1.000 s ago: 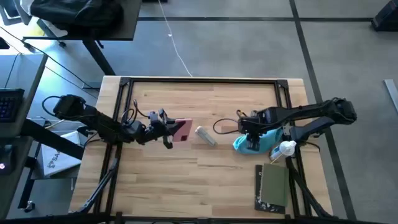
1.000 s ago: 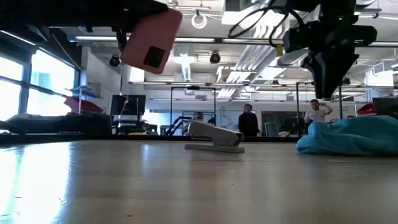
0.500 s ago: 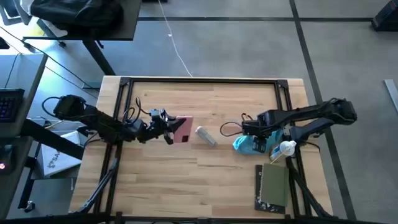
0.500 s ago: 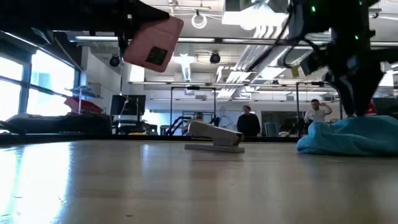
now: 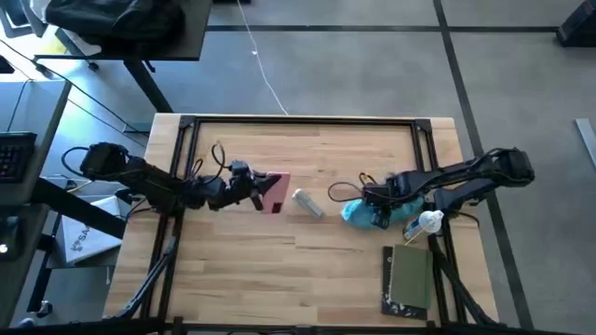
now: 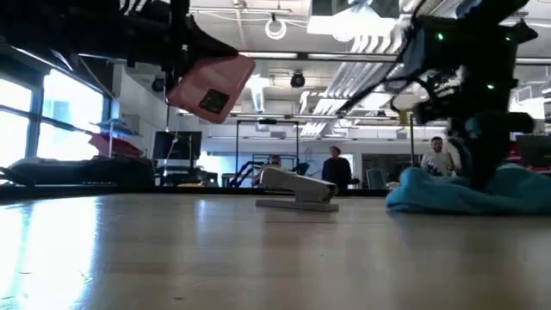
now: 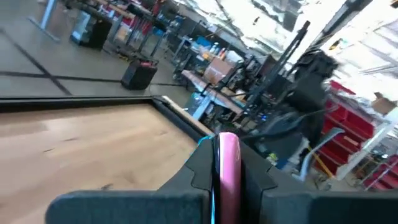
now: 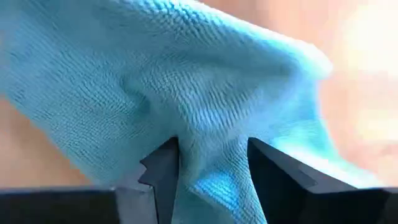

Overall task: Apply microfiber cloth
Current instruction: Spray the pink phone with the spray bottle

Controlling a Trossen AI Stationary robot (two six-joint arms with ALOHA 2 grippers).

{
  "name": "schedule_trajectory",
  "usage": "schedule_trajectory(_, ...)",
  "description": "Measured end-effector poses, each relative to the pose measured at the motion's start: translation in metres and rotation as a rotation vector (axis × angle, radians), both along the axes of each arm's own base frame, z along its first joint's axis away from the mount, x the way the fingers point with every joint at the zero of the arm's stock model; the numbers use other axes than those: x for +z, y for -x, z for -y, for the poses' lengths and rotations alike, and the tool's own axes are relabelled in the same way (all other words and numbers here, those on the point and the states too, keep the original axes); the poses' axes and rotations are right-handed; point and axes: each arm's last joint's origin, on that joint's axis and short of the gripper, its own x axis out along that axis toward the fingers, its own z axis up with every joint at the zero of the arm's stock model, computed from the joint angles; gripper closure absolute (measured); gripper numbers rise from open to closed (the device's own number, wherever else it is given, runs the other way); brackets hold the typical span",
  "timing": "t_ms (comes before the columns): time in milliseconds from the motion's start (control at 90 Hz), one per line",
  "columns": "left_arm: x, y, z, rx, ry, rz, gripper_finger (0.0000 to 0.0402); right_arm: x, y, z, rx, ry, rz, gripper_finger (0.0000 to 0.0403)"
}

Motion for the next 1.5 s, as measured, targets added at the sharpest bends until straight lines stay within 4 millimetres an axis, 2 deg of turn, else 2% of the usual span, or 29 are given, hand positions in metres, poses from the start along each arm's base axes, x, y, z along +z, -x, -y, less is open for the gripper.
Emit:
schedule_trajectory(133, -0.001, 0.0, -0.004, 0.016, -0.001, -0.007, 0.0392, 0.04, -0.019, 0.018, 0.049, 0.169, 0.038, 0.0245)
schedule_trajectory(311, -0.002, 0.0, -0.004, 0.016, -0.026, -0.037, 0.0392, 0.119, -0.029, 0.028, 0.134, 0.214, 0.056, 0.0245)
schedule_trajectory(389, -0.003, 0.0, -0.002, 0.008, -0.029, -0.048, 0.0392, 0.147, -0.025, 0.021, 0.219, 0.17, 0.045, 0.0245)
schedule_trajectory(500, -0.004, 0.0, 0.002, -0.007, -0.031, -0.05, 0.0392, 0.175, -0.015, 0.005, 0.32, 0.083, 0.024, 0.0245)
schedule_trajectory(756, -0.004, 0.001, 0.011, -0.017, -0.038, -0.06, 0.0392, 0.227, 0.006, -0.03, 0.346, -0.098, 0.147, 0.0244)
schedule_trajectory(889, -0.004, 0.002, 0.016, 0.0, -0.037, -0.059, 0.0392, 0.25, 0.02, -0.049, 0.413, -0.157, 0.228, 0.0244)
schedule_trajectory(989, -0.004, 0.003, 0.02, 0.014, -0.036, -0.06, 0.0392, 0.254, 0.038, -0.06, 0.462, -0.187, 0.259, 0.0244)
schedule_trajectory(1067, -0.005, 0.003, 0.021, 0.036, -0.036, -0.065, 0.0392, 0.248, 0.053, -0.064, 0.485, -0.213, 0.246, 0.0244)
schedule_trajectory(1256, -0.005, 0.004, 0.02, 0.07, -0.006, -0.05, 0.0392, 0.213, 0.085, -0.068, 0.518, -0.313, 0.142, 0.0244)
schedule_trajectory(1389, -0.005, 0.004, 0.02, 0.073, -0.003, -0.048, 0.0392, 0.187, 0.097, -0.068, 0.592, -0.338, 0.043, 0.0244)
schedule_trajectory(1500, -0.005, 0.004, 0.019, 0.105, -0.002, -0.048, 0.0392, 0.175, 0.1, -0.066, 0.666, -0.32, 0.0, 0.0244)
